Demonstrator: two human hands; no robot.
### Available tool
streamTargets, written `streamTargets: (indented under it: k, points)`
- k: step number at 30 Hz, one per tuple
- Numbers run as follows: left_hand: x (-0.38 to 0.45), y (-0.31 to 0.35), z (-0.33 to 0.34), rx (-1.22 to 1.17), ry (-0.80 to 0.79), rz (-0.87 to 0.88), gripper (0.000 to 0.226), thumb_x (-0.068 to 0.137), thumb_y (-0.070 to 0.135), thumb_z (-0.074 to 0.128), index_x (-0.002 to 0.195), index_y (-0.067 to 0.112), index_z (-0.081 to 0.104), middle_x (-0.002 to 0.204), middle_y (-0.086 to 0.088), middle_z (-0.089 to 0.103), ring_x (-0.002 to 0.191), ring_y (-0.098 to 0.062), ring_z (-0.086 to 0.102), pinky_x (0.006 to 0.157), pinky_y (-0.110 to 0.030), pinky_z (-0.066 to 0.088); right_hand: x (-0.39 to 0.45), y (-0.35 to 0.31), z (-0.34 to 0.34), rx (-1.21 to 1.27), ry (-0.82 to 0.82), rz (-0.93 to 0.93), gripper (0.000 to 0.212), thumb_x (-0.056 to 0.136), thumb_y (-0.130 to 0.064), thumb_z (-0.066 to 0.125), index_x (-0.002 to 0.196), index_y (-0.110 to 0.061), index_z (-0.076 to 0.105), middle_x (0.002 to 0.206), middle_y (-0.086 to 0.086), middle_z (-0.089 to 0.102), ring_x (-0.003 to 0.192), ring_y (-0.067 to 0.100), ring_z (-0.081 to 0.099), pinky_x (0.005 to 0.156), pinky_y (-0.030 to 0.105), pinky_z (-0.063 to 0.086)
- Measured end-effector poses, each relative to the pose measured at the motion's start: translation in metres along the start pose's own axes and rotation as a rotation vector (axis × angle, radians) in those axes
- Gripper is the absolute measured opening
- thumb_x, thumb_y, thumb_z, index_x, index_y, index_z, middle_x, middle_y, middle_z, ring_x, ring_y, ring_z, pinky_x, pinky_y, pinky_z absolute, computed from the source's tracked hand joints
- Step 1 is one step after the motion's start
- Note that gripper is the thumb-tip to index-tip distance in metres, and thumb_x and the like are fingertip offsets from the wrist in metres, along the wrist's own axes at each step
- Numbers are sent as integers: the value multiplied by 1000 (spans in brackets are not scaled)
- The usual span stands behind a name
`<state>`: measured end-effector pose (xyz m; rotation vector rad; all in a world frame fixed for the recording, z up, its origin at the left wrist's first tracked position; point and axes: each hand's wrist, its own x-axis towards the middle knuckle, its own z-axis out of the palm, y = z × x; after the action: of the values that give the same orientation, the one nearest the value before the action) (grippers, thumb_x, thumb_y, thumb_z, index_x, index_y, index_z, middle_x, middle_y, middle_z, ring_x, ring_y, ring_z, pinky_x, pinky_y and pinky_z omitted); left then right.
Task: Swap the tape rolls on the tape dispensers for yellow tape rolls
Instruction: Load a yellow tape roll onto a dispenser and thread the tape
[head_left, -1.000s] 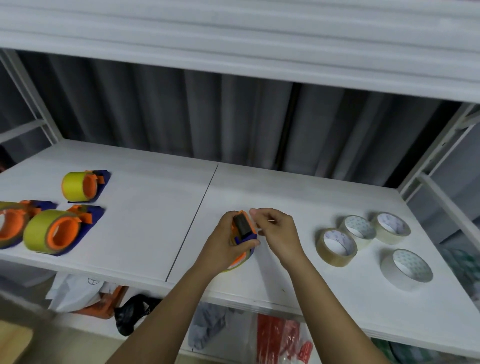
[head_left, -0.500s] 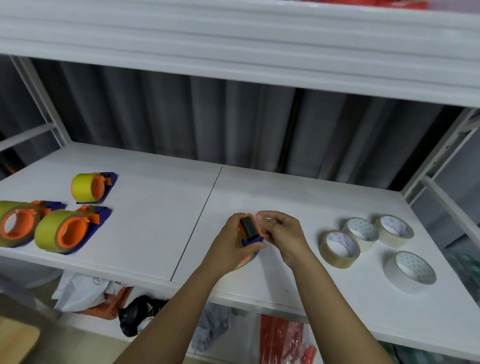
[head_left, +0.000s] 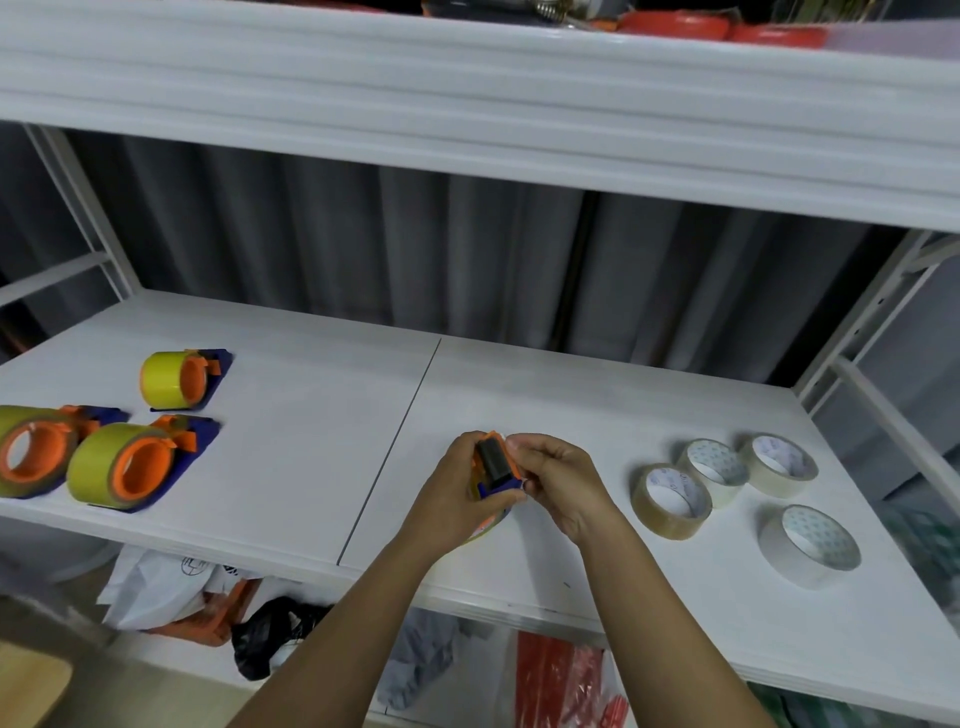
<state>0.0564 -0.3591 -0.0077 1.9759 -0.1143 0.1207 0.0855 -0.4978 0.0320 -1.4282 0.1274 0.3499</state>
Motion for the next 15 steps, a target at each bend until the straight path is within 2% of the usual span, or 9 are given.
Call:
streamTargets:
  k: [5, 8, 12, 13, 15]
  points:
    - [0, -2, 0, -16, 16, 2, 54, 71, 37, 78, 110, 42, 41, 110, 20, 51, 97, 15, 50, 73, 1, 40, -1, 3, 1, 59, -24, 100, 11, 84, -19, 69, 94, -15, 73, 84, 2, 72, 73, 12, 64, 55, 19, 48]
    - [2, -5, 0, -15, 26, -5, 58, 73, 38, 77, 118, 34, 41, 115, 16, 51, 101, 8, 52, 76, -4, 43, -2, 7, 3, -64, 7, 21, 19, 85, -32, 68, 100, -21, 73, 89, -3, 71, 79, 12, 61, 62, 20, 45]
    - [2, -8, -4, -31, 43, -15, 61, 75, 36, 76, 124, 27, 40, 117, 11, 51, 106, -5, 53, 83, -12, 42, -3, 8, -1, -274, -25, -31, 26, 91, -50, 52, 97, -34, 72, 84, -10, 65, 76, 7, 57, 60, 18, 44]
    - [2, -9, -5, -29, 43, -19, 61, 75, 36, 75, 124, 27, 40, 116, 10, 52, 105, -6, 53, 83, -13, 43, -3, 9, -3, -308, -45, -36, 26, 91, -49, 51, 92, -34, 73, 83, -11, 65, 73, 4, 58, 59, 15, 45]
    - [2, -8, -6, -20, 41, -34, 60, 75, 38, 75, 123, 27, 40, 112, 11, 52, 102, -6, 54, 79, -11, 42, 0, 15, -9, -381, -36, -67, 26, 90, -43, 57, 92, -24, 75, 88, -10, 67, 74, 1, 59, 64, 11, 45]
